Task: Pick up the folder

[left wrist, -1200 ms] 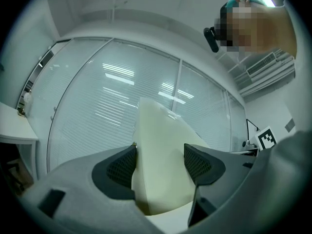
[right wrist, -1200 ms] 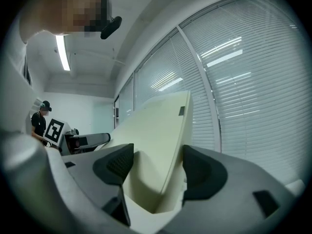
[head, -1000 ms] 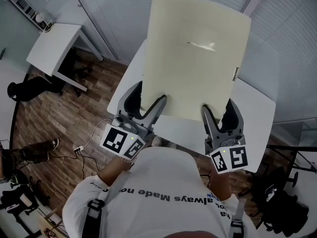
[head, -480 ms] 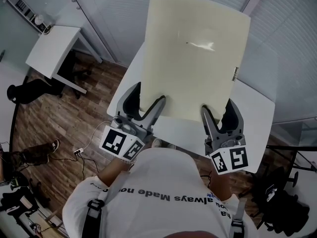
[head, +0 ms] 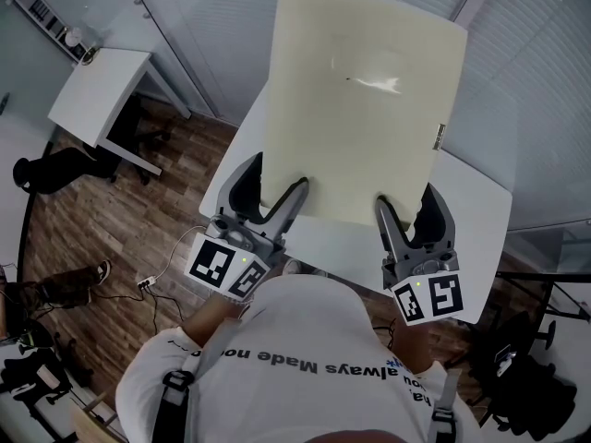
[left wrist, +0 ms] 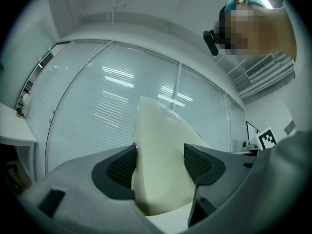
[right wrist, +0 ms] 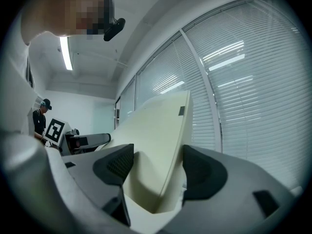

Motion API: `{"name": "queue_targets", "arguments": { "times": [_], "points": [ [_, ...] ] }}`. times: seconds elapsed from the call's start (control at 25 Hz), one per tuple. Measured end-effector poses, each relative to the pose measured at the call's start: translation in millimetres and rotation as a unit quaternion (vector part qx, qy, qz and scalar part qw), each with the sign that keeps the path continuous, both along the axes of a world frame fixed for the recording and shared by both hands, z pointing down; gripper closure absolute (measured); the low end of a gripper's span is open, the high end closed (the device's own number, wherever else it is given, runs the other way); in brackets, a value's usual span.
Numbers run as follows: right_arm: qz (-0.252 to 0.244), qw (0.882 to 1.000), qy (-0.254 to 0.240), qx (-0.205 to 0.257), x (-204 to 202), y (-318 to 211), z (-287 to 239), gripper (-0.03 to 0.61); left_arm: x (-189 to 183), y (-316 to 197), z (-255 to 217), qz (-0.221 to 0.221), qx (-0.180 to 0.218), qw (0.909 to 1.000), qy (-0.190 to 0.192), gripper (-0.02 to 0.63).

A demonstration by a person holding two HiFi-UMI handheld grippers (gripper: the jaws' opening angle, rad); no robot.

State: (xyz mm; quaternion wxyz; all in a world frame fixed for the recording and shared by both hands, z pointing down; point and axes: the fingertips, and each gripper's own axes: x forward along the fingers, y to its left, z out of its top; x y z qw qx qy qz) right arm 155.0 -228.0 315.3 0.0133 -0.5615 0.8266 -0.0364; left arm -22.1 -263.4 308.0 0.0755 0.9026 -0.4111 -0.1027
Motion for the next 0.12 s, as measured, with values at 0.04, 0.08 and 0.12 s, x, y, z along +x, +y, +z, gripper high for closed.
{"name": "queue_targets", "arguments": {
  "times": [0.04,0.08,0.12],
  "points": [
    [0.000,1.000,0.000,0.000,-0.3,0.2,-0.8,0.265,-0.4,0.4,-0.7,0.000,0.000,1.0000,0.000,0.305],
    [-0.001,1.000,0.000,0.001,-0.7,0.3,-1.4,0.265,-0.8,0.7,-1.3,-0.001,0.001,1.0000,0.000,0.305],
    [-0.001,1.000,0.000,0.001,-1.1,0.4,-2.0,0.265,-1.3,0.9,-2.0,-0.002,0.001,1.0000,0.000,0.305]
  ]
}}
